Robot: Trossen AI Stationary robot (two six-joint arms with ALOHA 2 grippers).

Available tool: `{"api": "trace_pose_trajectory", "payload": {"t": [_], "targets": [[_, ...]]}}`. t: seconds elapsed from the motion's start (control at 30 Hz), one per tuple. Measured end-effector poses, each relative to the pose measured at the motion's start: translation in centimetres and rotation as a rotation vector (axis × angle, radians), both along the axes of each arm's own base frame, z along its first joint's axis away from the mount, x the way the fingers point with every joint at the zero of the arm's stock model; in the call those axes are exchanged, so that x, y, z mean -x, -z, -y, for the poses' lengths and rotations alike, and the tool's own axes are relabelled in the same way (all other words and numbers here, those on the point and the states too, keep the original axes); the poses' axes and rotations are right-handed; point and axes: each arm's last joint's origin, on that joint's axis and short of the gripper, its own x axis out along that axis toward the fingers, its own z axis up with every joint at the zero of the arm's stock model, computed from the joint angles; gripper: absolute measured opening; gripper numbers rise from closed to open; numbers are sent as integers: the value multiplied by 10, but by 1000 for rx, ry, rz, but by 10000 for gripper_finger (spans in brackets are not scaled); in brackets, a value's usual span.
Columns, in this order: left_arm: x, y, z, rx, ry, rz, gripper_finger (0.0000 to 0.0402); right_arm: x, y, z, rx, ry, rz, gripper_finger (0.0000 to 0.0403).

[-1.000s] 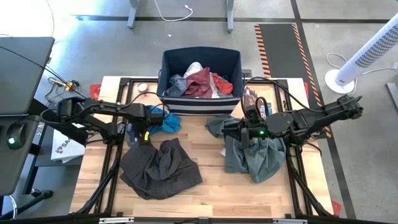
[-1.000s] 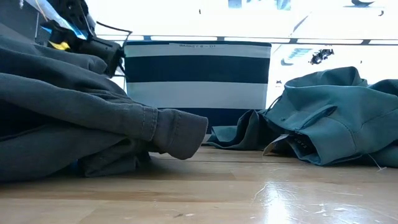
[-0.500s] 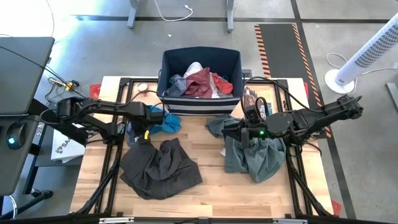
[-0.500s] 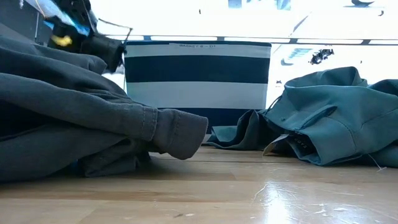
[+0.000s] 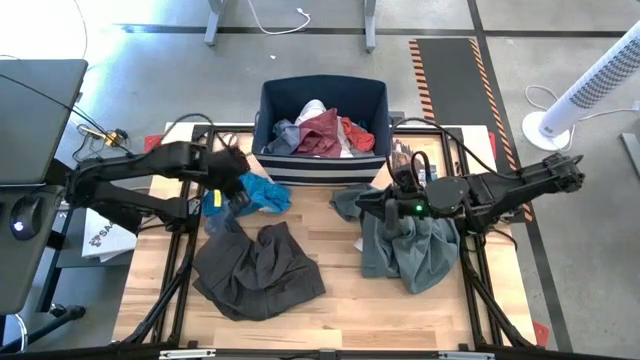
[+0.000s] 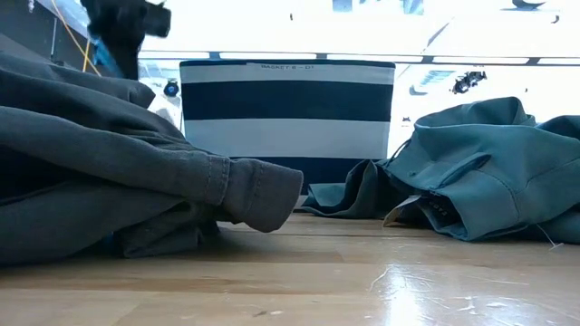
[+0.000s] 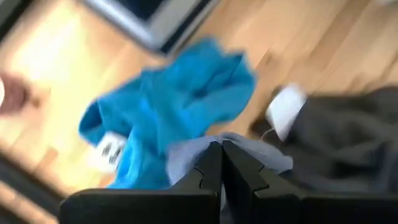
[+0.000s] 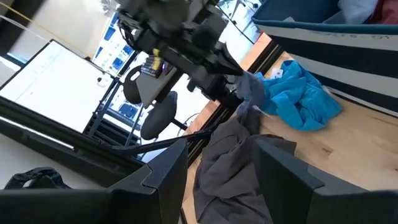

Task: Sort clothes
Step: Put the light blue towel into the blue laundry bin

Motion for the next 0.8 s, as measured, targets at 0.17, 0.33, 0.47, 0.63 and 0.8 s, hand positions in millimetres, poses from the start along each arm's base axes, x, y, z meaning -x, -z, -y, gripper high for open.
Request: {"api": "trace_pose_trajectory", "payload": {"t": [0.17,0.33,0.47,0.63,0.8], "targets": [[0,-30,3,-24,7,158,1,-1,0,2,1,8,-1,178],[-5,-55,9,-43,41,310,0,-1,0,2,3,9,-1,178],[-9,-69,11,-55,59,401,0,-1,0,2,3,8,-2,178],[-11,-88,12,-67,66,521,0,0,1,3,6,8,-10,178],[-14,-108,13,-65,83,665,0,0,1,2,6,8,-11,178]]}}
